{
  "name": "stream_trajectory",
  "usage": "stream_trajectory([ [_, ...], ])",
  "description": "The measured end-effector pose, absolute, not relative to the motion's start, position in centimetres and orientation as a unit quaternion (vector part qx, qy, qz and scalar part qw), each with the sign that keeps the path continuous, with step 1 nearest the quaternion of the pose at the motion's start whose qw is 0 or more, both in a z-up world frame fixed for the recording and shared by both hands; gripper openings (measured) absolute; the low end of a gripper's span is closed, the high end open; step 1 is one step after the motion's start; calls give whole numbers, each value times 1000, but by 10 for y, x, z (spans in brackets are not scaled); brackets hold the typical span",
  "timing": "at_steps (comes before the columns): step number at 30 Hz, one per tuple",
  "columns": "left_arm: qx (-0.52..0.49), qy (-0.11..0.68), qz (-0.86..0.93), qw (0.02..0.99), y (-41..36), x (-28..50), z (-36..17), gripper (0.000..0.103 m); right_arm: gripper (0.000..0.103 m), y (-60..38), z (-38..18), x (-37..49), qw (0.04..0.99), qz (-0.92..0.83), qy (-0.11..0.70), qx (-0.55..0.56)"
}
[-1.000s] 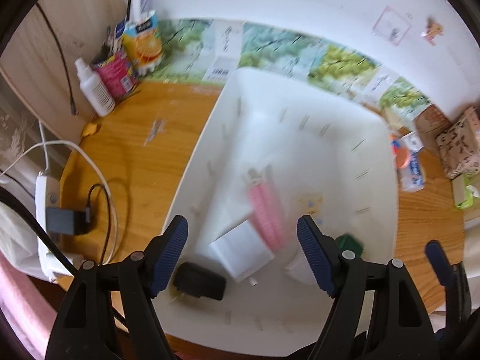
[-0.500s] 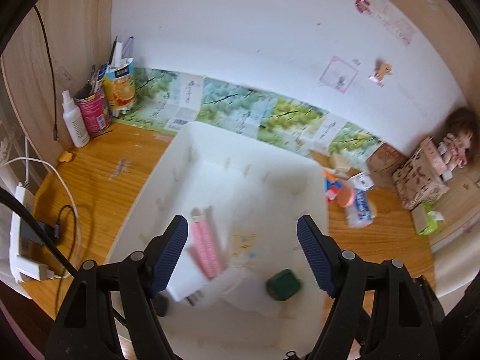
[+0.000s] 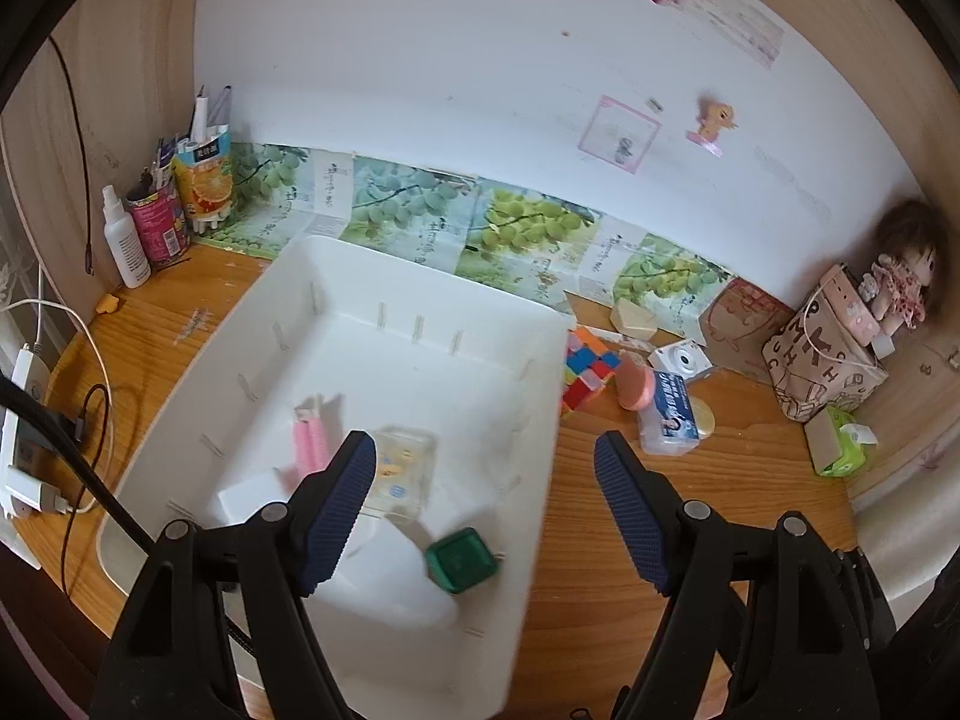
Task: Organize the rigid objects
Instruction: 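Move both grippers back toward the clear toothbrush box and beige compact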
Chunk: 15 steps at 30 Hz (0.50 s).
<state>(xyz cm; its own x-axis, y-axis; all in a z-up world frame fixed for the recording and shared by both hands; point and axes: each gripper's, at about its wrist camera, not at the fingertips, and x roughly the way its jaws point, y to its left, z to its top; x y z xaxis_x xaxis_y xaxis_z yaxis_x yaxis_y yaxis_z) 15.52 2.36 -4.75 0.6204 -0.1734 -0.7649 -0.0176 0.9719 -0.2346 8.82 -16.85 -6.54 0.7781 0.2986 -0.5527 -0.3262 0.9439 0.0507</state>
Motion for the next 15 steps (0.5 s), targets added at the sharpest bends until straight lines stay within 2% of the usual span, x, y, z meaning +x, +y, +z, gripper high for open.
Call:
stream_trajectory([
  [15, -82, 472, -49, 876, -67, 148, -75, 78, 76, -257, -92, 112, 932, 154, 327, -40],
])
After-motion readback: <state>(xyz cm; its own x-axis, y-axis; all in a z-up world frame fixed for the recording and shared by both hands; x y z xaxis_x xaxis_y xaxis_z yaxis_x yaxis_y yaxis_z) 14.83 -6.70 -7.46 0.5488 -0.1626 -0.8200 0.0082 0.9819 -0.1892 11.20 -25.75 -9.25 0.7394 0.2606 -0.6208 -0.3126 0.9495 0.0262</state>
